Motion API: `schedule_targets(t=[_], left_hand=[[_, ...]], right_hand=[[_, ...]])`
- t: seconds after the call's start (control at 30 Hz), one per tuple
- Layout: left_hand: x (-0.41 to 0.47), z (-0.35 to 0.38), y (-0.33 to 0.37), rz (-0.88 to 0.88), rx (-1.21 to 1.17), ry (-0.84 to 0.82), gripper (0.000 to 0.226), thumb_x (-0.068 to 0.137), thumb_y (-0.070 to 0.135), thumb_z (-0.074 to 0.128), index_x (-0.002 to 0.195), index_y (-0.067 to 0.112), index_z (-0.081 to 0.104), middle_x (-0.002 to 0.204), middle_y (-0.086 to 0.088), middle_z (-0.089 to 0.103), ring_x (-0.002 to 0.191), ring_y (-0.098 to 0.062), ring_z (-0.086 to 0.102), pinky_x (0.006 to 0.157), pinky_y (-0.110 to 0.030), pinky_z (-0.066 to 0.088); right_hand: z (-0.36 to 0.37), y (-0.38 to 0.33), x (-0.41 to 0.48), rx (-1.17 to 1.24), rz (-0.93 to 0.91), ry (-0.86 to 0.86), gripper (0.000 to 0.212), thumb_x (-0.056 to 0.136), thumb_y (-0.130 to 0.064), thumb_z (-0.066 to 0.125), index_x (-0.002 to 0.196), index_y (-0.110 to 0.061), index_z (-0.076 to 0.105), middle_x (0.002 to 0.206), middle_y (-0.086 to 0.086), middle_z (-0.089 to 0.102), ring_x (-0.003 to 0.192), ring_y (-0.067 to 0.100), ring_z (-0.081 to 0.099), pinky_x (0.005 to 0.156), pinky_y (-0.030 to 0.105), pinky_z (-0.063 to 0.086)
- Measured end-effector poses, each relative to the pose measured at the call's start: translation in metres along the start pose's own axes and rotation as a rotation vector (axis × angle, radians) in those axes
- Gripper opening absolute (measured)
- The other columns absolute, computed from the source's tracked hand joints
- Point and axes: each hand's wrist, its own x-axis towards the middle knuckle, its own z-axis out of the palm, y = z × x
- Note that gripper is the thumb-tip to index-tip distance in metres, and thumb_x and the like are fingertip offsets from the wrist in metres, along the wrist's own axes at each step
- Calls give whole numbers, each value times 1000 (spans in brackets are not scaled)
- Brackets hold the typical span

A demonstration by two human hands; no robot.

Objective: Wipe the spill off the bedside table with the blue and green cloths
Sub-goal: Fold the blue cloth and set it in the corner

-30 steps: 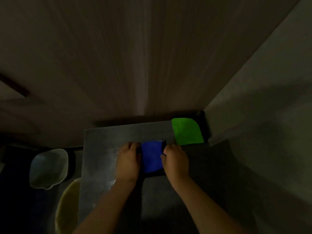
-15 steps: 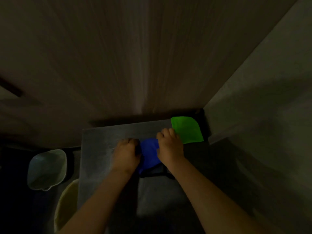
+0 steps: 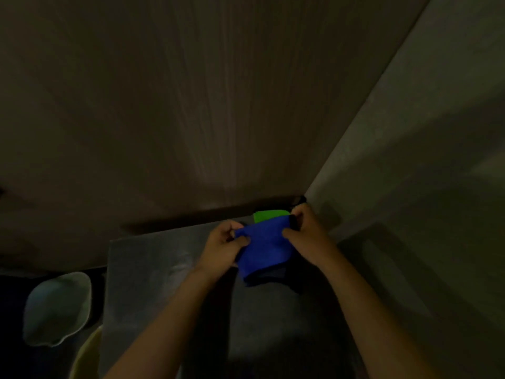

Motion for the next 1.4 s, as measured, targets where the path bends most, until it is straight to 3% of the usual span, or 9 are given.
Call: schedule_targets(t=[0.23,0.37,0.6,0.73,0.87,1.0,1.13,1.27,1.4], left_hand=[[65,57,-2,-229,-33,201,4,93,7,48,95,8,50,114,-27,58,107,-44,58,88,-54,53],[71,63,-6,-215,329,378,21,88,3,51,108,-4,53,110,-23,64,101,-37,62,80,-33,52],[70,65,3,-145,594,313,24,94,12,48,103,-5,62,112,-22,63,103,-34,60,73,-29,39],[61,68,2,-47,367,319,10,94,9,46,89,4,53,82,-6,56,83,-23,52,68,-27,36],[46,56,-3,-26,96,409,26,90,5,51,71,19,41,72,2,48,81,-20,50,72,-29,37],[24,15,-7,109,26,704,16,85,-4,52,85,11,46,82,-12,54,82,-20,49,77,-33,41],[6,-21,-7,189,-6,892,17,87,-2,48,93,11,40,71,0,48,67,-14,45,66,-22,32],[0,-30,-7,183,-52,874,14,90,0,47,95,10,39,69,6,43,62,-3,41,55,-21,35],[-3,-29,-10,168,-164,740,13,90,-1,48,94,10,43,71,4,42,64,-5,38,60,-20,34]], right_hand=[[-7,10,46,-286,4,169,34,89,-2,48,121,-16,44,123,11,55,112,29,55,91,42,47],[2,13,47,-383,-45,233,31,92,-3,47,118,-20,44,118,6,57,103,24,57,85,43,52],[3,19,34,-288,-132,273,27,90,-5,51,112,-19,48,112,5,60,100,21,59,83,40,53],[2,22,32,-174,-106,280,29,89,-1,47,113,-18,48,111,7,60,101,24,58,82,39,50],[6,23,35,17,-55,270,28,89,0,45,106,-22,45,103,5,59,88,19,57,72,35,49],[16,22,42,47,-24,238,30,86,6,42,102,-19,45,94,7,59,81,24,58,71,44,52],[25,29,48,-69,13,261,33,91,2,43,119,-13,47,114,11,59,100,26,59,85,43,52],[29,32,50,-153,5,355,40,92,-1,45,130,-14,43,127,12,56,114,28,55,90,39,47],[33,29,43,-307,20,399,47,91,-3,50,136,-13,40,137,12,48,124,29,46,98,40,40]])
